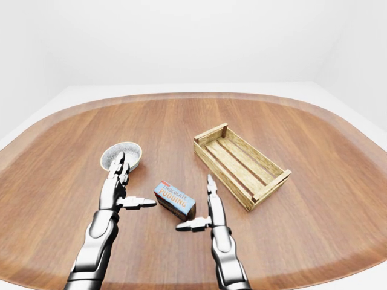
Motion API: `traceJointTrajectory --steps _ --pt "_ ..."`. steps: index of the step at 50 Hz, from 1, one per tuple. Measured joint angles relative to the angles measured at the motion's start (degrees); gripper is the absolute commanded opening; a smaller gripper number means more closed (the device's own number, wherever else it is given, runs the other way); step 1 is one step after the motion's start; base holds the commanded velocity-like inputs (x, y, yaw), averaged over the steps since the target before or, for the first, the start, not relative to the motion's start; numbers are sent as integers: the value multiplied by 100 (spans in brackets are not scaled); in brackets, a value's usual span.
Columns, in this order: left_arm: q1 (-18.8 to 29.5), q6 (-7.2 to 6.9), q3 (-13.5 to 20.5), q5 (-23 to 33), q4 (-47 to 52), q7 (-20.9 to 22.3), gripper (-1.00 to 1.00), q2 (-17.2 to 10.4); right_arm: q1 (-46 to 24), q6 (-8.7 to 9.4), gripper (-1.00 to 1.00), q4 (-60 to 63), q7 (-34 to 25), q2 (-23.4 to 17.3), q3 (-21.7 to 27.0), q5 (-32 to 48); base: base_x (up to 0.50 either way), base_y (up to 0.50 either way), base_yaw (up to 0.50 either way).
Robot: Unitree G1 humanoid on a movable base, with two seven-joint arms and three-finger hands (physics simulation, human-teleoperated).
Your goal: Pick up the chocolate pudding and put it in the tray.
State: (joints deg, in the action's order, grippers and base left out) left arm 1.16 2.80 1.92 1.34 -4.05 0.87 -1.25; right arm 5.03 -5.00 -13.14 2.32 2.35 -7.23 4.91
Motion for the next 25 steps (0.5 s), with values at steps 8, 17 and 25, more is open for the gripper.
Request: traceJointTrajectory --steps 8,17,25 --pt "2 -9 1 -1 6 0 100 0 -24 0 100 -146 24 17 -31 69 0 0 0" --pt "1 -23 -1 -4 13 -8 100 4 -58 0 100 -308 61 40 -73 160 0 0 0" --pt "-2 -19 -5 -4 11 -12 100 6 -128 0 100 -542 109 72 -105 246 0 0 0"
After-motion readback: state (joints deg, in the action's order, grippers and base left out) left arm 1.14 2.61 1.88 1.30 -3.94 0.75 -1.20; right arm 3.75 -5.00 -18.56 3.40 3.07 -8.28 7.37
